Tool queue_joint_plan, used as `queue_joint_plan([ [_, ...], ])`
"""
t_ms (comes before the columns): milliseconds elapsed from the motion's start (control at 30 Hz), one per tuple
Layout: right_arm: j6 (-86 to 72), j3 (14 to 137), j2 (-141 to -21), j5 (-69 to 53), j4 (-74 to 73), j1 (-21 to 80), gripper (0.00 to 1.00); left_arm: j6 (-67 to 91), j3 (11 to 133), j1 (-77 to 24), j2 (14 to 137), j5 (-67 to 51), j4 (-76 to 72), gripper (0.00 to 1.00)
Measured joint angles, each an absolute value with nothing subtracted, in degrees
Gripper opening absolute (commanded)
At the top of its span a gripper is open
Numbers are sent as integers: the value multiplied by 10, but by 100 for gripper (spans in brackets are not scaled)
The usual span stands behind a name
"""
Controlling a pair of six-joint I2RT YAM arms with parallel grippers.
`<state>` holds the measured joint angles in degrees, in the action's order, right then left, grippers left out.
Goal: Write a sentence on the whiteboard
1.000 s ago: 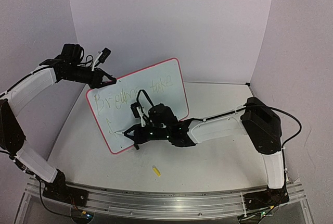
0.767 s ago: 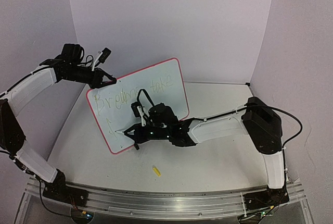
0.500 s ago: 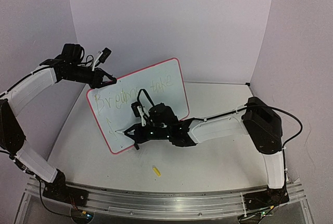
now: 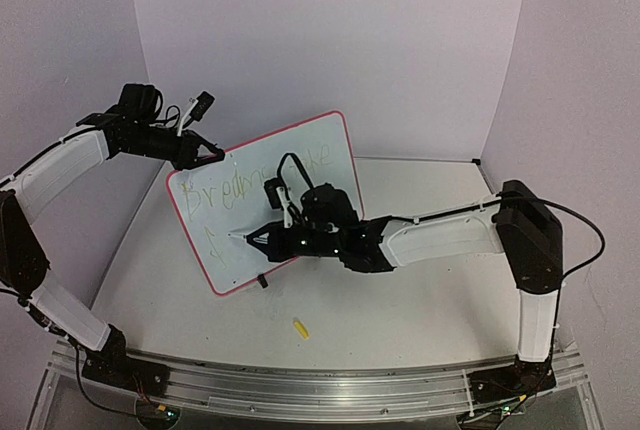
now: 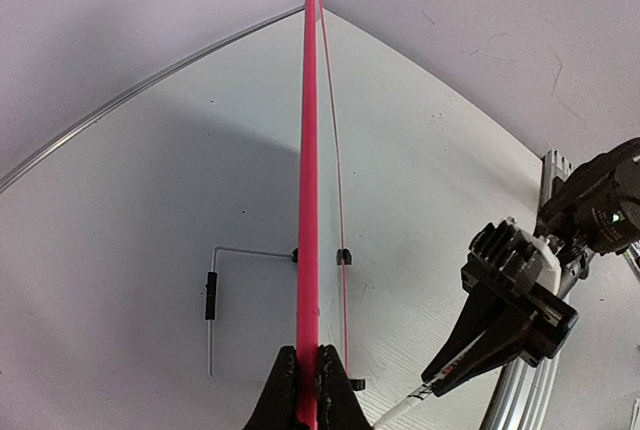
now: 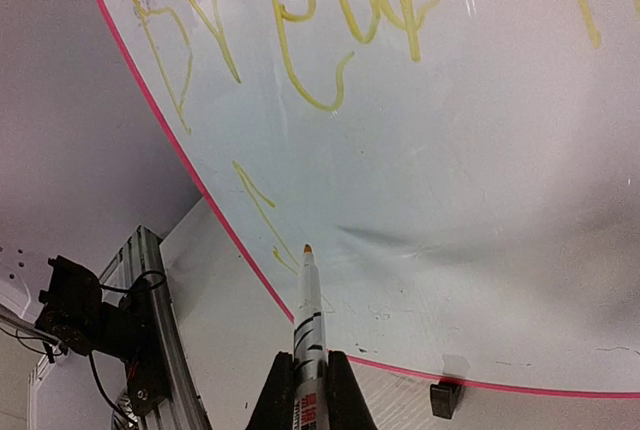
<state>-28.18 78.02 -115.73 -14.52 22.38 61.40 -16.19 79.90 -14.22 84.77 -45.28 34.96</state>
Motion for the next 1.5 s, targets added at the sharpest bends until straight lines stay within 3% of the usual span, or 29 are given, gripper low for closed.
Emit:
queue_joint_plan([
  [567,-246,863,-1172,-145,201,614,0,-162,799,-143,848,-452,350,0],
  [1500,-256,834,-1201,-145,185,614,0,-162,799,-143,848,-452,349,0],
])
